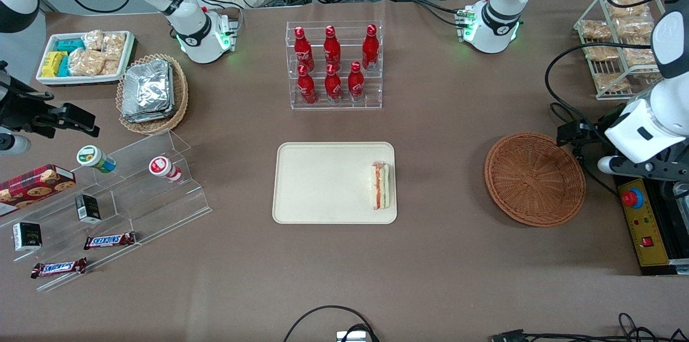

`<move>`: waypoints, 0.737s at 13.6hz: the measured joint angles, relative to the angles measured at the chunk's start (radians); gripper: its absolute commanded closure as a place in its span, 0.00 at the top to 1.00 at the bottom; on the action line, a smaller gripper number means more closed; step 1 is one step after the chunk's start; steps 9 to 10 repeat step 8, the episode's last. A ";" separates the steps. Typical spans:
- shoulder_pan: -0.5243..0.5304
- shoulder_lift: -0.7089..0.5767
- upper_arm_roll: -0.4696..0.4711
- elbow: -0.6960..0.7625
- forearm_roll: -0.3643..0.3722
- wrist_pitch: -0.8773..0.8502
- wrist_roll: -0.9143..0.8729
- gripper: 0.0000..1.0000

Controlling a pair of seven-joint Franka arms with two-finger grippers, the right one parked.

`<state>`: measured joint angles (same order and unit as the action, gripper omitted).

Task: Place sandwich from basket to tray

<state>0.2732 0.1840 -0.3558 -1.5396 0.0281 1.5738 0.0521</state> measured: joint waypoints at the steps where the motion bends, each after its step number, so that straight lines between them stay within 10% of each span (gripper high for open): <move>1: 0.000 -0.013 0.001 -0.021 -0.002 0.014 0.000 1.00; 10: -0.136 -0.122 0.180 -0.129 -0.019 0.092 0.011 1.00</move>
